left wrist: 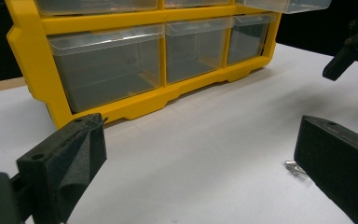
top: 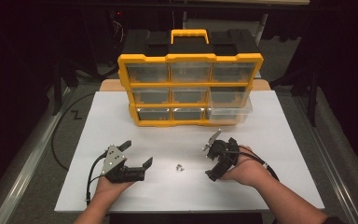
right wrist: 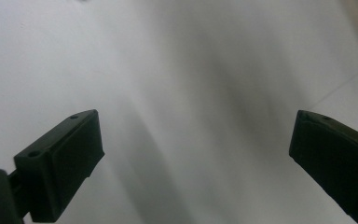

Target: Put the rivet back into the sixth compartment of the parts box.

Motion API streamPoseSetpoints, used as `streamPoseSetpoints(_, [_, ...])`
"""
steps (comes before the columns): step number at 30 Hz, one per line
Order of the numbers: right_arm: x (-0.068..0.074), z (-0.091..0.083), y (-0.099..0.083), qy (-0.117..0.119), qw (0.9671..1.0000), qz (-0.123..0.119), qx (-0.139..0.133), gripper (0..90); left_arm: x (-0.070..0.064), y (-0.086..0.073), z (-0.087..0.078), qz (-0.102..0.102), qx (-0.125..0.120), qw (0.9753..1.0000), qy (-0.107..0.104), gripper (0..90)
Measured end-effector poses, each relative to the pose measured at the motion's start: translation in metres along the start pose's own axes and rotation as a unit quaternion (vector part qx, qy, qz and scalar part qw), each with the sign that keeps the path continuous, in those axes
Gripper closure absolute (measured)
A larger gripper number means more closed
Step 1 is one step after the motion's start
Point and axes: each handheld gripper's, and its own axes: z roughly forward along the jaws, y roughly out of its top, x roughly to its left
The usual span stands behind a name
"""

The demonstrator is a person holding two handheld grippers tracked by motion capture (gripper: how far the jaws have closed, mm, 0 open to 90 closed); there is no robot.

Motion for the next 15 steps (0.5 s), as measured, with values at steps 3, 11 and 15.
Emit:
streamPoseSetpoints(3, [0.004,0.001,0.008,0.004,0.9999,-0.016,-0.004,5.8,0.000,0.000,0.000,-0.002,-0.001,1.0000,0.000,3.1])
streamPoseSetpoints(11, [0.015,0.003,0.022,0.011,0.9991,-0.040,-0.008,7.5,0.001,0.000,0.000,-0.002,-0.002,1.0000,-0.001,3.0])
streamPoseSetpoints(15, [0.020,0.006,0.029,0.016,0.9984,-0.054,-0.008,10.1,0.001,0.000,0.000,-0.001,-0.002,1.0000,-0.003,3.1])
